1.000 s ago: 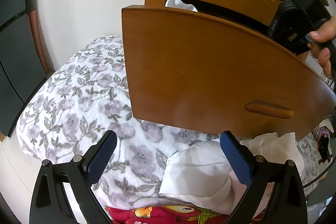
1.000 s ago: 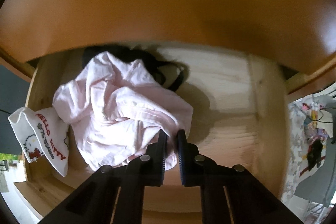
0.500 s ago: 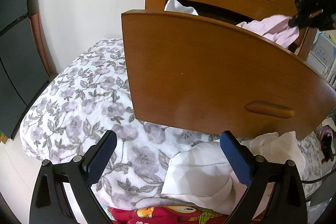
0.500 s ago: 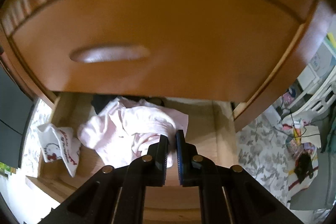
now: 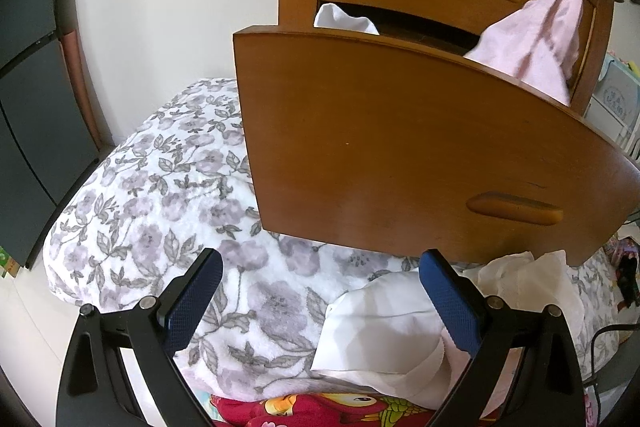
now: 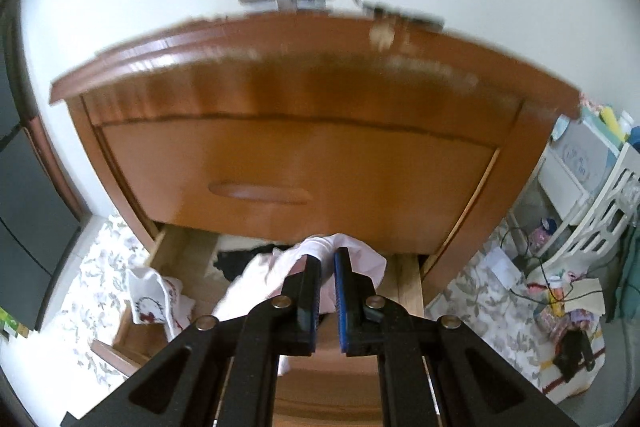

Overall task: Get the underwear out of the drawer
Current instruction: 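Lift the pink shirt up out of the drawer with the right tool, then lower the pink shirt onto the bed and open the right tool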

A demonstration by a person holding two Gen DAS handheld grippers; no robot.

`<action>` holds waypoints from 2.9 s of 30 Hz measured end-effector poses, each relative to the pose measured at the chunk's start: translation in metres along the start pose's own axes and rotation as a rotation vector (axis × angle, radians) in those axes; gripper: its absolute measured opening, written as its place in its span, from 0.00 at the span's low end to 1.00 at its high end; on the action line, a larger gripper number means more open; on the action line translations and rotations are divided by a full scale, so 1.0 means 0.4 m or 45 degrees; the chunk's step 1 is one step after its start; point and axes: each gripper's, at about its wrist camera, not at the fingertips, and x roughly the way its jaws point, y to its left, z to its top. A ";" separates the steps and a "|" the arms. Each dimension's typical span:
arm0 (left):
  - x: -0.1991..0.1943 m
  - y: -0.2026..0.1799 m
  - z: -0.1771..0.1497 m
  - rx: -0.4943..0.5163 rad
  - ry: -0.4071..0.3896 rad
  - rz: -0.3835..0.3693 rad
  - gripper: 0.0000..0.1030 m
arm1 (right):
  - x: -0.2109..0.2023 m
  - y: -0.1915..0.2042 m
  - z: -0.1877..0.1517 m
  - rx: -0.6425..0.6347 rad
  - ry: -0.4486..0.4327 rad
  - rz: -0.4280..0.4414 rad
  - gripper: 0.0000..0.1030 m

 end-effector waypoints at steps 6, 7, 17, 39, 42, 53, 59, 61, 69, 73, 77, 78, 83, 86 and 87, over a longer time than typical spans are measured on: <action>0.000 -0.002 0.000 0.008 -0.003 0.014 0.96 | -0.075 0.001 0.023 0.001 -0.095 0.045 0.07; -0.001 -0.003 0.000 0.011 -0.006 0.017 0.96 | -0.087 0.001 0.020 0.001 -0.109 0.048 0.07; -0.012 -0.014 -0.001 0.046 -0.039 0.053 0.96 | -0.226 -0.022 0.018 0.006 -0.232 0.108 0.07; -0.042 -0.032 -0.006 0.097 -0.120 0.080 0.96 | -0.541 -0.067 -0.036 -0.064 -0.447 0.216 0.07; -0.045 -0.031 -0.005 0.095 -0.121 0.071 0.96 | -0.566 -0.070 -0.057 -0.084 -0.438 0.223 0.07; -0.070 -0.055 -0.013 0.161 -0.164 0.065 0.96 | -0.553 -0.062 -0.148 -0.166 -0.306 0.249 0.07; -0.068 -0.054 -0.012 0.159 -0.162 0.065 0.96 | -0.469 -0.030 -0.192 -0.198 -0.163 0.281 0.07; -0.068 -0.053 -0.012 0.158 -0.161 0.064 0.96 | -0.441 -0.018 -0.206 -0.204 -0.125 0.294 0.07; -0.065 -0.047 -0.011 0.146 -0.160 0.055 0.96 | -0.236 0.052 -0.310 -0.266 0.151 0.325 0.07; -0.069 -0.047 -0.013 0.142 -0.165 0.054 0.96 | -0.102 0.062 -0.391 -0.274 0.318 0.299 0.07; -0.069 -0.050 -0.014 0.146 -0.162 0.055 0.96 | -0.010 0.042 -0.456 -0.212 0.427 0.307 0.07; -0.068 -0.050 -0.014 0.145 -0.160 0.054 0.96 | 0.007 0.037 -0.468 -0.199 0.443 0.307 0.07; -0.066 -0.048 -0.013 0.139 -0.151 0.050 0.96 | 0.051 0.007 -0.512 -0.121 0.462 0.295 0.07; -0.065 -0.048 -0.013 0.141 -0.153 0.050 0.96 | 0.054 -0.017 -0.534 -0.023 0.435 0.290 0.07; -0.064 -0.048 -0.013 0.142 -0.154 0.051 0.96 | 0.054 -0.023 -0.540 0.010 0.421 0.292 0.07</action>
